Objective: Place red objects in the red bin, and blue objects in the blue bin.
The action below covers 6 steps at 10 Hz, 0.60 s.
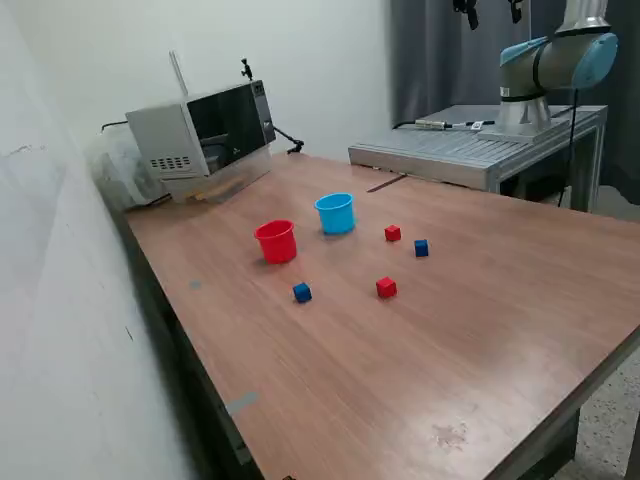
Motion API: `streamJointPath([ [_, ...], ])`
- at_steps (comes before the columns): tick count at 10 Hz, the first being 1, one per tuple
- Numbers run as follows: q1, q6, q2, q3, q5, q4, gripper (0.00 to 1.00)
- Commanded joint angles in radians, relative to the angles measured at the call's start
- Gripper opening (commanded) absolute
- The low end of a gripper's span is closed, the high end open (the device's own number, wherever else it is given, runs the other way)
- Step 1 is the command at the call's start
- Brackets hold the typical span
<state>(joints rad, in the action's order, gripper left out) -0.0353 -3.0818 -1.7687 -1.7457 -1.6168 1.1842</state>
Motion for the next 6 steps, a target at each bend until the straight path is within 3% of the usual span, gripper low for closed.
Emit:
streamJointPath([
  [1, -0.002, 0.068, -0.002, 0.006, 0.000, 0.011, 1.00],
  [6, -0.003, 0.094, -0.002, 0.003, -0.005, 0.014, 1.00],
])
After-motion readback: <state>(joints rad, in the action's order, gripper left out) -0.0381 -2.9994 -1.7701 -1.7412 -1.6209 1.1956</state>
